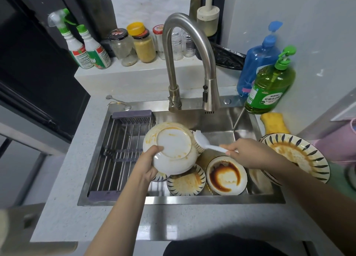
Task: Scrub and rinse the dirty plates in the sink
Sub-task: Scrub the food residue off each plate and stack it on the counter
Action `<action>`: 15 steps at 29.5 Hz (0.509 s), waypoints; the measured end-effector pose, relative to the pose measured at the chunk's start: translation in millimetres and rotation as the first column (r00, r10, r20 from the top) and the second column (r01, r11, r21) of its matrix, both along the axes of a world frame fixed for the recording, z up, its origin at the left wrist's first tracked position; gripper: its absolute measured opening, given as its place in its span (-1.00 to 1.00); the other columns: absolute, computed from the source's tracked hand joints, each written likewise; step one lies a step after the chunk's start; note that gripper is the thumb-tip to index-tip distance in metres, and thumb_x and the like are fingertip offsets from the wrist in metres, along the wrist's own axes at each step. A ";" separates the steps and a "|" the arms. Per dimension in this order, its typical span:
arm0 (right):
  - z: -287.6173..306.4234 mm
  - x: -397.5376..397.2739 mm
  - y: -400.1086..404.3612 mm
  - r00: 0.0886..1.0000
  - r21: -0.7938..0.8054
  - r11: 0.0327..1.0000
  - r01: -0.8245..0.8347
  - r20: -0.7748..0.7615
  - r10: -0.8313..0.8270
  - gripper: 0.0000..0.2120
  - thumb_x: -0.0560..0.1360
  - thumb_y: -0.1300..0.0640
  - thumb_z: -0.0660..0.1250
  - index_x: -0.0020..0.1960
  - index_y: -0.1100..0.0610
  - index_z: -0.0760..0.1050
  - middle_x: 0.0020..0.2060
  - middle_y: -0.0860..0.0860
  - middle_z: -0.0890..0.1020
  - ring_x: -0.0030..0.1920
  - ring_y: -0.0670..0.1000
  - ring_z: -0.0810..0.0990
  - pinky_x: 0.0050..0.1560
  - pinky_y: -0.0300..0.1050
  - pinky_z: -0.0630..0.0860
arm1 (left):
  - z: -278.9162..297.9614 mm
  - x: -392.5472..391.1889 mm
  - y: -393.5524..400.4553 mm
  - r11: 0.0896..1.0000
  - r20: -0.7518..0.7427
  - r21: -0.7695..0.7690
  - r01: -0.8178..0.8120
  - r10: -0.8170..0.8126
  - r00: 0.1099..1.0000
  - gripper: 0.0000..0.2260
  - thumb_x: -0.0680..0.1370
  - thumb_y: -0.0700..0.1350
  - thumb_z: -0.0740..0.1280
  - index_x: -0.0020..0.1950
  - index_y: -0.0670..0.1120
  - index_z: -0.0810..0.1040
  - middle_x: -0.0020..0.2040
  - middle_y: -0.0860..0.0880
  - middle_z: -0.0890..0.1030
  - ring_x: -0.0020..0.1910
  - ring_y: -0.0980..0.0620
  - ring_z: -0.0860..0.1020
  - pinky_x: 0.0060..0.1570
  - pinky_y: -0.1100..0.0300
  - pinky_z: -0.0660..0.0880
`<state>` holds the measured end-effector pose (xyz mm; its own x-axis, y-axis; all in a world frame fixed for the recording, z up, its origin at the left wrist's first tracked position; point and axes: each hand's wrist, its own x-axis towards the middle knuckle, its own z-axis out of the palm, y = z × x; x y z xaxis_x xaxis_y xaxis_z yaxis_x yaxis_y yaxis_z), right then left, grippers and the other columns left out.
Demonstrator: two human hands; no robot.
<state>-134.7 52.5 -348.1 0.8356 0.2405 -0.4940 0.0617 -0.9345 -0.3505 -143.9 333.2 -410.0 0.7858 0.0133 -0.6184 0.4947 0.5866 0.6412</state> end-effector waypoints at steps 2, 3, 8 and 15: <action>-1.6 -4.9 2.9 0.998 0.000 1.000 0.024 0.058 -0.024 -0.64 0.63 0.00 0.11 0.40 -0.22 0.34 -0.23 -0.07 0.63 -0.26 0.00 0.60 -0.32 -0.14 0.46 | 0.2 -2.3 -1.2 0.999 -0.001 -0.047 -0.009 0.009 1.000 -0.72 0.49 -0.31 0.28 0.20 -0.26 0.50 -0.02 -0.19 0.68 -0.09 -0.11 0.67 -0.19 -0.05 0.63; -2.5 -5.9 6.3 0.991 -0.002 0.999 0.052 0.121 -0.051 -0.64 0.63 -0.01 0.10 0.40 -0.23 0.32 -0.30 -0.08 0.60 -0.35 -0.02 0.55 -0.39 -0.17 0.40 | 2.2 -1.9 -3.7 0.998 0.003 -0.065 -0.007 0.008 1.000 -0.77 0.53 -0.31 0.23 0.17 -0.25 0.51 -0.05 -0.18 0.69 -0.12 -0.10 0.68 -0.19 -0.05 0.64; 2.2 -39.0 21.7 0.979 -0.096 0.992 -0.079 0.179 0.095 -0.62 0.65 0.01 0.03 0.45 -0.20 0.24 -0.30 -0.06 0.57 -0.43 -0.09 0.42 -0.48 -0.25 0.30 | 4.8 4.0 -12.9 0.996 -0.034 -0.035 -0.087 0.086 0.996 -0.79 0.54 -0.28 0.21 0.14 -0.22 0.51 -0.16 -0.14 0.69 -0.10 -0.12 0.63 -0.19 -0.08 0.63; -4.1 -48.1 32.1 0.953 -0.230 0.971 -0.063 0.276 0.128 -0.59 0.66 0.02 -0.01 0.50 -0.14 0.12 -0.36 -0.07 0.48 -0.44 -0.09 0.41 -0.42 -0.17 0.40 | 3.7 6.6 -25.9 0.991 -0.112 -0.004 -0.132 0.131 0.985 -0.85 0.54 -0.14 0.24 0.04 -0.11 0.55 -0.06 -0.13 0.64 -0.07 -0.15 0.58 -0.03 -0.10 0.53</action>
